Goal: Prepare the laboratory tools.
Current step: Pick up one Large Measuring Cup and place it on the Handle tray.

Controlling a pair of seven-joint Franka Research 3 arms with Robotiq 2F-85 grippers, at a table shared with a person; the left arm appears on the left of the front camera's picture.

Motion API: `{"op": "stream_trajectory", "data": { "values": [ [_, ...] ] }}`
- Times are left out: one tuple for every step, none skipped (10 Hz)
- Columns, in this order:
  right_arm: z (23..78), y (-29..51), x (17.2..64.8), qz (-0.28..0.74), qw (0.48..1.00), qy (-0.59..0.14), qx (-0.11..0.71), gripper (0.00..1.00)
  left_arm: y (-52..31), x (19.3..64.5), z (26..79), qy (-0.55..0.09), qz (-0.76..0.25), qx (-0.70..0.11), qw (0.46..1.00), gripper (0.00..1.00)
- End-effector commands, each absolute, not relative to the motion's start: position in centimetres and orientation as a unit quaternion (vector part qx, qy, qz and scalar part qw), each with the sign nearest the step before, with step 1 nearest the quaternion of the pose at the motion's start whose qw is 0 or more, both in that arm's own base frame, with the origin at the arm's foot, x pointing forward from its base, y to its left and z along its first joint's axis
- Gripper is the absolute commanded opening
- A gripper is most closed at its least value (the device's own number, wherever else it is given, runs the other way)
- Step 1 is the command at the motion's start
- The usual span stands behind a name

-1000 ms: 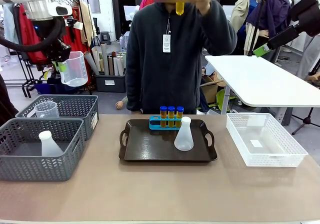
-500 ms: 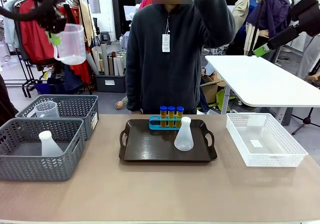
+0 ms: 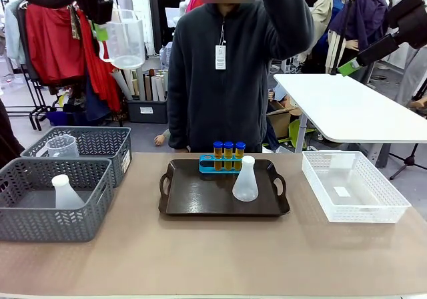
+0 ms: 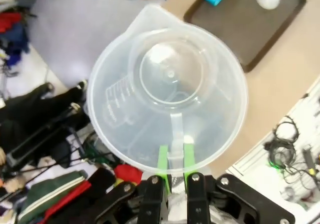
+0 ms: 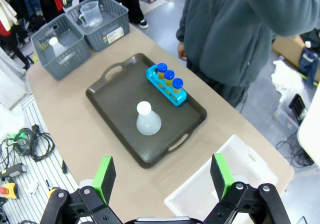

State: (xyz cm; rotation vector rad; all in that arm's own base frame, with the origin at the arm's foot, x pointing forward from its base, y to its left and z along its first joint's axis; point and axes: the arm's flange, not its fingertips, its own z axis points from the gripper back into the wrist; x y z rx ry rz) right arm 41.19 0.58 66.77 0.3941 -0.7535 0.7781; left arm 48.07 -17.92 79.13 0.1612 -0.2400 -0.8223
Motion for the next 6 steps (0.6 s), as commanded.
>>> {"op": "stream_trajectory", "data": {
  "values": [
    [66.9, 0.7, 41.3, 0.370, 0.831, -0.364, 0.199, 1.00, -18.7, 49.0, 78.8, -0.112, -0.432, 0.070, 0.892, 0.00],
    [66.9, 0.7, 41.3, 0.370, 0.831, -0.364, 0.199, 1.00, -19.6, 49.1, 78.1, -0.114, -0.449, 0.063, 0.884, 0.00],
    [66.9, 0.7, 41.3, 0.370, 0.831, -0.364, 0.199, 1.00, -20.4, 49.4, 77.1, -0.113, -0.461, 0.061, 0.878, 0.00],
    [66.9, 0.7, 41.3, 0.370, 0.831, -0.364, 0.199, 1.00, -21.0, 49.9, 76.1, -0.113, -0.460, 0.067, 0.878, 0.00],
    [66.9, 0.7, 41.3, 0.370, 0.831, -0.364, 0.199, 1.00, -21.3, 50.4, 75.2, -0.106, -0.460, 0.052, 0.880, 0.00],
    [66.9, 0.7, 41.3, 0.370, 0.831, -0.364, 0.199, 1.00, -21.0, 50.8, 74.8, -0.097, -0.456, 0.039, 0.884, 0.00]
  ]
}}
